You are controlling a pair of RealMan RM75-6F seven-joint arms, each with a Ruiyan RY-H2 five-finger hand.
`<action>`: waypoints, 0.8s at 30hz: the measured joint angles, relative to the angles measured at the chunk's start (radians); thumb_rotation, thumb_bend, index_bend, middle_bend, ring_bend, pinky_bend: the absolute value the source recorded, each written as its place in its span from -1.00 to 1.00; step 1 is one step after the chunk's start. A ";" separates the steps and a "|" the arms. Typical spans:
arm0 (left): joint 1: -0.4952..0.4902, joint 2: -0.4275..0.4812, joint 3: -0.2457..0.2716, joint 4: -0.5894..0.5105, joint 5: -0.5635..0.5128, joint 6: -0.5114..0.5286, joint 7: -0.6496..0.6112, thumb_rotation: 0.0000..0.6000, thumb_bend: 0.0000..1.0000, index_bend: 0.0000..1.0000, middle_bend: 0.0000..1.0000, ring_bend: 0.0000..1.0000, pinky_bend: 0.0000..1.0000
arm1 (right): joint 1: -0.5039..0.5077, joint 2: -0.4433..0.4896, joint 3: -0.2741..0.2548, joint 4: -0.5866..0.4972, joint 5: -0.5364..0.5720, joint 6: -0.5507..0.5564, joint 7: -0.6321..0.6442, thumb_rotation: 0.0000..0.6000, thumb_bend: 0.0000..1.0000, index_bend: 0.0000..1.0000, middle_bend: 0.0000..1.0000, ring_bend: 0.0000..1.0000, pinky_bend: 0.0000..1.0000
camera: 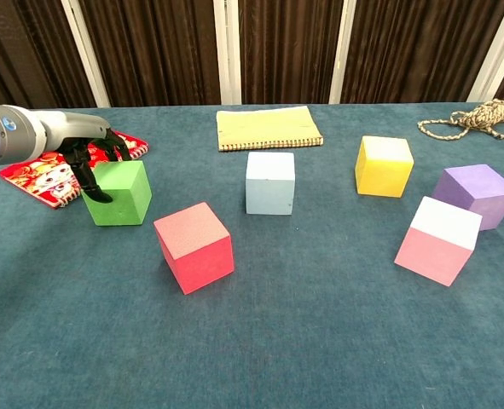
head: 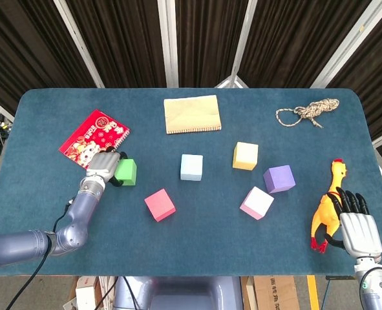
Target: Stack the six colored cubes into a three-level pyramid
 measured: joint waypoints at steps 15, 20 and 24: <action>-0.012 0.028 -0.060 -0.020 -0.002 0.003 -0.029 1.00 -0.27 -0.29 -0.34 -0.84 -0.66 | 0.001 -0.004 0.001 0.006 0.015 -0.003 -0.009 1.00 -0.62 -0.74 -0.91 -0.93 -1.00; -0.040 0.017 -0.094 0.039 -0.018 -0.051 -0.051 1.00 -0.27 -0.28 -0.33 -0.84 -0.66 | 0.005 -0.015 0.007 0.021 0.036 -0.008 -0.033 1.00 -0.62 -0.74 -0.91 -0.93 -1.00; -0.077 -0.003 -0.101 0.106 -0.058 -0.104 -0.038 1.00 -0.27 -0.28 -0.33 -0.84 -0.66 | 0.008 -0.021 0.013 0.025 0.063 -0.014 -0.047 1.00 -0.62 -0.74 -0.91 -0.93 -1.00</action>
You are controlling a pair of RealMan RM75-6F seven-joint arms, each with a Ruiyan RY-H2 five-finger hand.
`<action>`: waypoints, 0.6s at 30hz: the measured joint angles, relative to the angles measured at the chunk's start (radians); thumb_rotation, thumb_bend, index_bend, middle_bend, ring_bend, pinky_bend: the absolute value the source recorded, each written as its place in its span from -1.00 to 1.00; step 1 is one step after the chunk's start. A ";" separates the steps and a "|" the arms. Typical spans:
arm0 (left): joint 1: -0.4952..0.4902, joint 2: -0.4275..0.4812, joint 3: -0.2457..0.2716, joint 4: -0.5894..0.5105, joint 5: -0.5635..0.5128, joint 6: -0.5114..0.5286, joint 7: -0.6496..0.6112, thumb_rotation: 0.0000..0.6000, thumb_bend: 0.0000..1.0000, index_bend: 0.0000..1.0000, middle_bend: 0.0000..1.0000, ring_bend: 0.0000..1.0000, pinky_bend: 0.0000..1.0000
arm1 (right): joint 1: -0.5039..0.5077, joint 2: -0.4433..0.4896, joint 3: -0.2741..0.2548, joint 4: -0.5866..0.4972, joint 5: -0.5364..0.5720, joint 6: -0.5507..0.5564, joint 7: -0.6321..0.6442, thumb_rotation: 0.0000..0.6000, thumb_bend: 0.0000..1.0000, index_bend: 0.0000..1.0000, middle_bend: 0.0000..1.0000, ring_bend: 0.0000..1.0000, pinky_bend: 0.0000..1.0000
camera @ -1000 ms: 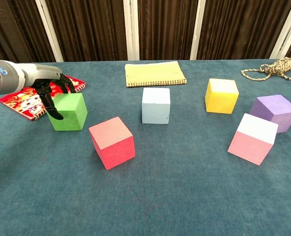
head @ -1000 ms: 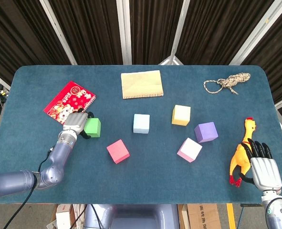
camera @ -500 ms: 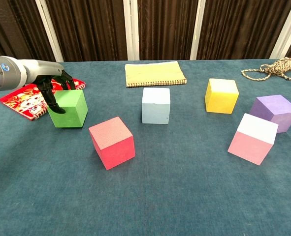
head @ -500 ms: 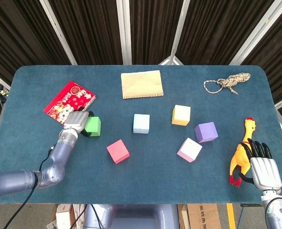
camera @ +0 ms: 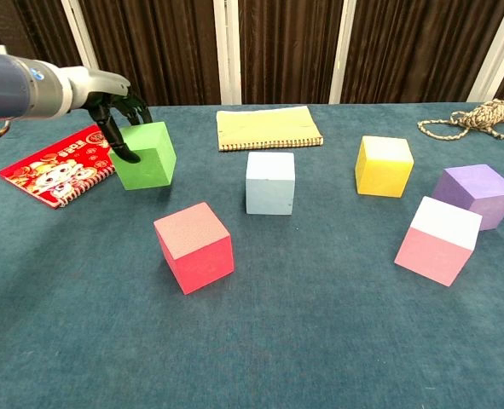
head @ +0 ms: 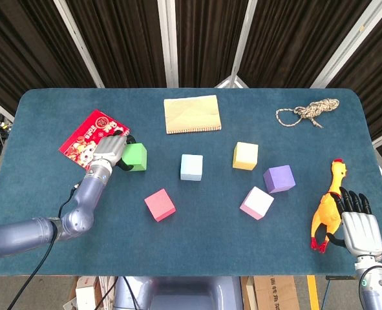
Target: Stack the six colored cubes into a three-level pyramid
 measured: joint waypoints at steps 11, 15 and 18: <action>-0.097 -0.018 0.011 0.070 -0.109 -0.119 0.031 1.00 -0.27 -0.27 -0.33 -0.84 -0.66 | -0.002 -0.007 0.010 0.000 0.020 0.013 -0.019 1.00 -0.62 -0.74 -0.91 -0.93 -1.00; -0.111 -0.016 0.016 0.055 -0.117 -0.102 0.031 1.00 -0.27 -0.27 -0.33 -0.84 -0.66 | -0.002 -0.005 0.010 0.002 0.023 0.012 -0.015 1.00 -0.62 -0.74 -0.91 -0.93 -1.00; -0.117 -0.022 0.022 0.043 -0.110 -0.070 0.031 1.00 -0.27 -0.27 -0.33 -0.84 -0.66 | -0.004 -0.001 0.008 -0.003 0.012 0.015 -0.004 1.00 -0.62 -0.74 -0.91 -0.93 -1.00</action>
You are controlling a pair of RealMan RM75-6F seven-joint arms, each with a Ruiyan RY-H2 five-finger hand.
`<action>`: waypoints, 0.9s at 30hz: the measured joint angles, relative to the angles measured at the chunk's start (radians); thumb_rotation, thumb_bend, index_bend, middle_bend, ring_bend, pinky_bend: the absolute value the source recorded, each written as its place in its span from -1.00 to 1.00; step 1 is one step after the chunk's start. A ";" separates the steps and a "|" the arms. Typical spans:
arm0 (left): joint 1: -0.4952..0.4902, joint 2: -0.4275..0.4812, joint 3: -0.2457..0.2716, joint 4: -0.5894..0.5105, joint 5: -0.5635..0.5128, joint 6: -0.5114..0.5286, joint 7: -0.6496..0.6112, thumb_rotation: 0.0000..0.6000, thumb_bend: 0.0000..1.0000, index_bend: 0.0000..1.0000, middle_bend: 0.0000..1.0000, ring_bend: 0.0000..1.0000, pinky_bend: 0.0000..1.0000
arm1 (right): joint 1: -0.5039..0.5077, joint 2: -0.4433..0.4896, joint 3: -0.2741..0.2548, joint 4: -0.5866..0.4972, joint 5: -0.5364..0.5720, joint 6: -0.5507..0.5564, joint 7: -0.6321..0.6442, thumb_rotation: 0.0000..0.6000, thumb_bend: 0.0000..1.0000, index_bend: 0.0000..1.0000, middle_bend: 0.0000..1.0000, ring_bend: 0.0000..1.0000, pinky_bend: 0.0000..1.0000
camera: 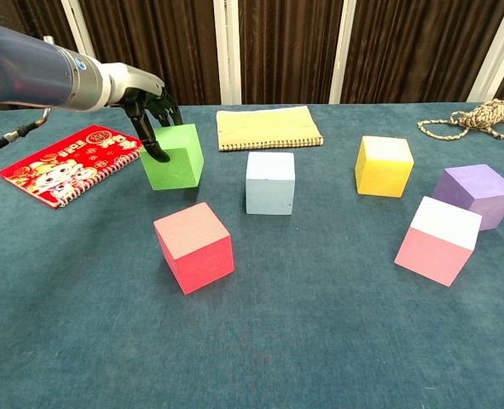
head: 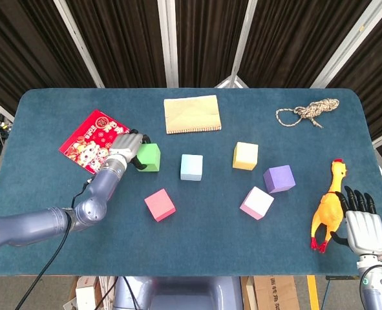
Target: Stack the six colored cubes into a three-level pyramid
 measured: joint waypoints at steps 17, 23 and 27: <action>-0.041 -0.058 -0.003 -0.048 -0.021 0.122 0.029 1.00 -0.27 -0.26 -0.32 -0.84 -0.66 | -0.008 0.030 -0.004 -0.004 -0.025 0.001 0.083 1.00 -0.62 -0.74 -0.91 -0.93 -1.00; -0.048 -0.105 -0.007 -0.013 -0.025 0.135 0.039 1.00 -0.27 -0.26 -0.33 -0.84 -0.66 | -0.009 0.035 -0.004 0.002 -0.032 -0.001 0.105 1.00 -0.62 -0.74 -0.91 -0.93 -1.00; -0.051 -0.132 -0.012 0.012 -0.019 0.145 0.049 1.00 -0.27 -0.26 -0.33 -0.84 -0.66 | -0.007 0.035 -0.004 0.006 -0.033 -0.004 0.108 1.00 -0.62 -0.74 -0.91 -0.93 -1.00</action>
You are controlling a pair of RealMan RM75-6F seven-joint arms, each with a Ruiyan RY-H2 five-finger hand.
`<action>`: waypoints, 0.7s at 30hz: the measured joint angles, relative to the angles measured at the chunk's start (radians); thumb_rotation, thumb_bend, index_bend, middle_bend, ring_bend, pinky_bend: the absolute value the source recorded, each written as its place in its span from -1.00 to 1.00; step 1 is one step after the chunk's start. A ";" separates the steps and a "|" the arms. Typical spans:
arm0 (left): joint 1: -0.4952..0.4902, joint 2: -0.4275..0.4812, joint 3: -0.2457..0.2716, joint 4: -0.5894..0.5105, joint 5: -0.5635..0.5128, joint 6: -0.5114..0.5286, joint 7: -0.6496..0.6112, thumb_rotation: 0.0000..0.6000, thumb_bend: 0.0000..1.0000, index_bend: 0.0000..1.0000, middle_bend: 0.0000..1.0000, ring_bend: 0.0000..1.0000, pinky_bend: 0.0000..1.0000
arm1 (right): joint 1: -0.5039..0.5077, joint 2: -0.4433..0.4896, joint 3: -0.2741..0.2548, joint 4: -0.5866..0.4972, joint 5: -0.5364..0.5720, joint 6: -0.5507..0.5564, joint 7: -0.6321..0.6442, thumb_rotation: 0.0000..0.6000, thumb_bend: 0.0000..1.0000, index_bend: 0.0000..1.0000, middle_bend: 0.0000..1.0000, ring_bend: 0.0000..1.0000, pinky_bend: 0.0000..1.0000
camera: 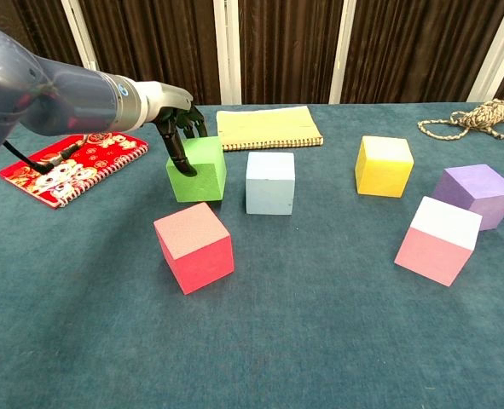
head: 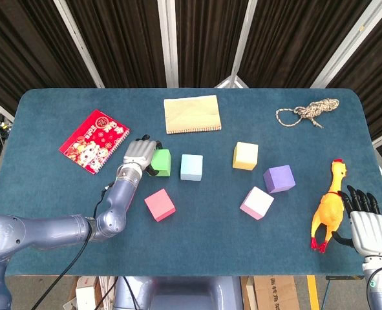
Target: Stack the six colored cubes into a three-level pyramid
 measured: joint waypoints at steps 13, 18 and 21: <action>-0.005 -0.053 -0.025 0.053 -0.008 -0.014 0.023 1.00 -0.27 -0.26 -0.32 -0.84 -0.66 | 0.004 0.001 0.002 0.011 0.006 -0.014 0.017 1.00 -0.62 -0.74 -0.91 -0.93 -1.00; -0.008 -0.068 -0.030 0.067 -0.013 -0.018 0.037 1.00 -0.27 -0.26 -0.32 -0.84 -0.66 | 0.005 0.000 0.003 0.014 0.008 -0.016 0.020 1.00 -0.62 -0.74 -0.91 -0.93 -1.00; -0.010 -0.076 -0.036 0.073 -0.010 -0.017 0.042 1.00 -0.28 -0.26 -0.32 -0.84 -0.66 | 0.006 0.001 0.003 0.016 0.009 -0.019 0.023 1.00 -0.62 -0.74 -0.91 -0.93 -1.00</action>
